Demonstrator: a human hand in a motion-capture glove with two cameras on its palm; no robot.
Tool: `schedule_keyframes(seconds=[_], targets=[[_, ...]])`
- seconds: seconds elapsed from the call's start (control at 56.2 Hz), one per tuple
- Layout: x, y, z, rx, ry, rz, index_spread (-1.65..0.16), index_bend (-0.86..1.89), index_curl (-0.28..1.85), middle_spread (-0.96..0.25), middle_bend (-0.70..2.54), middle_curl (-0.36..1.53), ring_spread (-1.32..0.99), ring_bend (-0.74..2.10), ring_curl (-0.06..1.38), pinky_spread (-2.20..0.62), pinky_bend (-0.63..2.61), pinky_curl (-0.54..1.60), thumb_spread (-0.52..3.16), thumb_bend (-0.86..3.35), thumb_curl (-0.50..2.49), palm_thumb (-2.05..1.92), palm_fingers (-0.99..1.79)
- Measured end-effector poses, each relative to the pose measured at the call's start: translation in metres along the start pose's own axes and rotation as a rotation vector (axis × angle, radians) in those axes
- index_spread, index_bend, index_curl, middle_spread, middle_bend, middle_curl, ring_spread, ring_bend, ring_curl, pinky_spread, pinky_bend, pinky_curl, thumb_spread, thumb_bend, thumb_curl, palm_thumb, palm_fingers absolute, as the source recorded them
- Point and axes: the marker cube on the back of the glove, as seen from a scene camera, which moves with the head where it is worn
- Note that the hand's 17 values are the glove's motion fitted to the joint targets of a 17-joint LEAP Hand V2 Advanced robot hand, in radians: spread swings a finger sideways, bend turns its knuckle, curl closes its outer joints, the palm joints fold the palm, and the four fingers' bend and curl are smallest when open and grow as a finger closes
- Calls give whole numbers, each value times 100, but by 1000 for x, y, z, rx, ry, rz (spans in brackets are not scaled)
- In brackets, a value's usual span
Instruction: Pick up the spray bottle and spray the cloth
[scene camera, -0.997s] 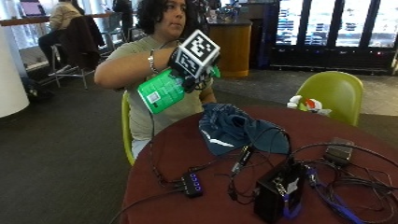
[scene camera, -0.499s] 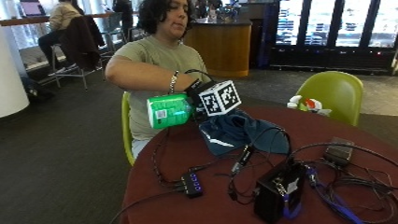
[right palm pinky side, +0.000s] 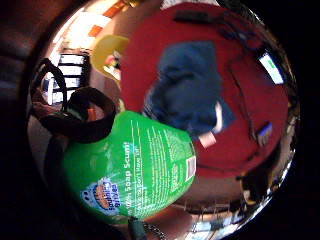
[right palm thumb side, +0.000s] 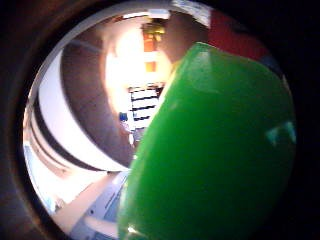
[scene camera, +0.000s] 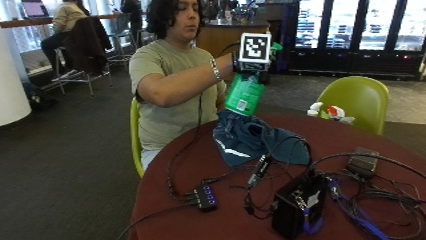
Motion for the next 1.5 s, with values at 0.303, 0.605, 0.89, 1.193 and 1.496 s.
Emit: schedule_keyframes(seconds=[0.303, 0.605, 0.89, 1.193, 1.496], targets=[[21, -123, 85, 301, -238, -270, -25, 19, 59, -17, 60, 54, -15, 59, 47, -14, 37, 41, 64, -2, 75, 102, 130], [52, -139, 111, 158, -216, -315, -25, 19, 60, -16, 59, 54, -14, 59, 47, -16, 39, 42, 62, -2, 77, 103, 130], [53, -167, 104, 361, -182, -313, -25, 20, 60, -17, 59, 54, -15, 60, 48, -18, 41, 42, 60, -3, 78, 102, 132], [58, -120, 82, 196, 12, -250, -26, 16, 57, -10, 55, 52, -9, 49, 45, 5, 15, 35, 83, -8, 68, 79, 85], [68, -1, 8, 229, 568, -147, -33, 10, 40, -2, 29, 41, -6, 38, 38, 21, 20, 34, 96, -6, 50, 56, 56]])
